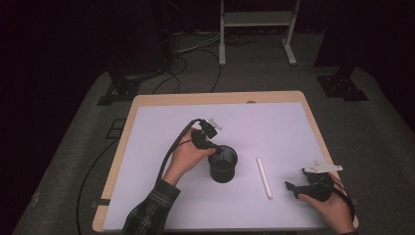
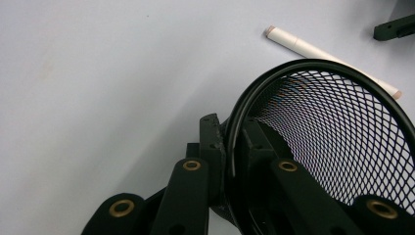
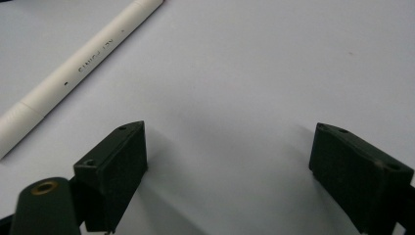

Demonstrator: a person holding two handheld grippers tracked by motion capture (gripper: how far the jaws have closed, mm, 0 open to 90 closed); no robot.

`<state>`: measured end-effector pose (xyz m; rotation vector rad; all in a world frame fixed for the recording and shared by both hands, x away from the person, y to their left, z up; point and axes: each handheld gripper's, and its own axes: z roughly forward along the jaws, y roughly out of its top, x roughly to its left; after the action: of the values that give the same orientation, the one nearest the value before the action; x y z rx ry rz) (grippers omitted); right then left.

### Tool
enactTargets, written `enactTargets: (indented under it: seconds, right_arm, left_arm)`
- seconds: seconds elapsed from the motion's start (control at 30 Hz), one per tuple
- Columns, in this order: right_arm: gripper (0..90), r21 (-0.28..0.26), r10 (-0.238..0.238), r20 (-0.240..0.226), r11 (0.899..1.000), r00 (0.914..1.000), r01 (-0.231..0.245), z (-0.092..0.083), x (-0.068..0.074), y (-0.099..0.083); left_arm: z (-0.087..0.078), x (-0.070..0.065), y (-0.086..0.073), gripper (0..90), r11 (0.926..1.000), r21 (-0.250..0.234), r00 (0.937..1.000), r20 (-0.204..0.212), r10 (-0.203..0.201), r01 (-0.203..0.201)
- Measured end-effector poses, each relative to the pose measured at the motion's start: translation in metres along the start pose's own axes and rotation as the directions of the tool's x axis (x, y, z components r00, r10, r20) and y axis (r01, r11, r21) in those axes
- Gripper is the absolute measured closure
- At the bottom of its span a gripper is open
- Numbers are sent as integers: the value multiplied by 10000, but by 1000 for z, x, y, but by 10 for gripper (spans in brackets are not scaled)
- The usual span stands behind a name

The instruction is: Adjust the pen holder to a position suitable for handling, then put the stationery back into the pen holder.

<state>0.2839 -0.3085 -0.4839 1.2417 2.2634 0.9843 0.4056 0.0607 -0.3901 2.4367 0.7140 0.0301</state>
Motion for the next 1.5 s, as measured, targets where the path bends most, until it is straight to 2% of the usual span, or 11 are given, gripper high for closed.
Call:
enactTargets:
  seconds: [0.1,0.13,0.3,0.47,0.67,0.87,1.1,1.23,1.5]
  right_arm:
    - [130,3,3,-4,10000,10000,-3,0,0,0]
    - [130,29,37,-7,10000,10000,-37,0,0,0]
    - [129,27,49,-22,10000,10000,-49,0,0,0]
    - [129,18,12,-7,10000,10000,-12,0,0,0]
    - [130,19,13,-5,10000,10000,-13,0,0,0]
    - [129,10,8,-5,10000,10000,-8,0,0,0]
    - [130,18,9,-4,10000,10000,-9,0,0,0]
    - [129,3,-21,5,10000,10000,21,0,0,0]
    - [129,27,18,6,10000,10000,-18,0,0,0]
  left_arm:
    - [1,2,0,787,10000,36,10000,17,-17,17]
    - [1,4,0,767,9999,-96,9998,206,-43,45]
    - [-1,4,0,621,9998,-177,9998,194,-6,9]
    - [-10,2,-1,460,9981,-598,9998,142,156,-147]
    - [-23,7,-6,354,9939,-1094,9999,73,154,-146]
    - [-33,9,-11,308,9913,-1312,9999,-135,77,-94]
    - [-45,8,-26,257,9895,-1446,9993,-360,-31,-22]
    - [-52,8,-31,250,9876,-1569,9992,-399,-6,-56]
    - [-72,5,-47,241,9846,-1746,9970,-772,-36,-100]
